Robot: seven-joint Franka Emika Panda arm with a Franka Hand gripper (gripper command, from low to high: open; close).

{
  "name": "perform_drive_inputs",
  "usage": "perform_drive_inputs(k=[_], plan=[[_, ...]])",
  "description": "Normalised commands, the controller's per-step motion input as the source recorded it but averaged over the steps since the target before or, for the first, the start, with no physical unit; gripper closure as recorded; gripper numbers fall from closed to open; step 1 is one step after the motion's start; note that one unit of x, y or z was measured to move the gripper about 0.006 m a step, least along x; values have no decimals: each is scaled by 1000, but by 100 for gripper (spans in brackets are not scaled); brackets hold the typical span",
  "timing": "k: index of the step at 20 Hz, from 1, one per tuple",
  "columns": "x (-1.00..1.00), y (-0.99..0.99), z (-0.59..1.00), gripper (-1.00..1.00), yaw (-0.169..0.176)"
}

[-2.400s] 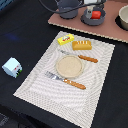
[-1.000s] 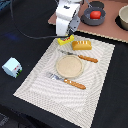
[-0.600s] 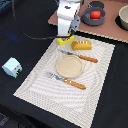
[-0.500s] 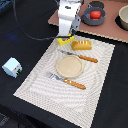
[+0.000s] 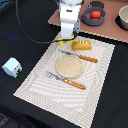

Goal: Interact with the objects in diverse but meaningful ways.

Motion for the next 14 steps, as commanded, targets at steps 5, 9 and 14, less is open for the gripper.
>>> perform_drive_inputs(k=[5, 9, 14], plan=[[-378, -29, -278, -100, 126], [-367, 0, -241, -100, 120], [-393, 0, -321, -100, 111]])
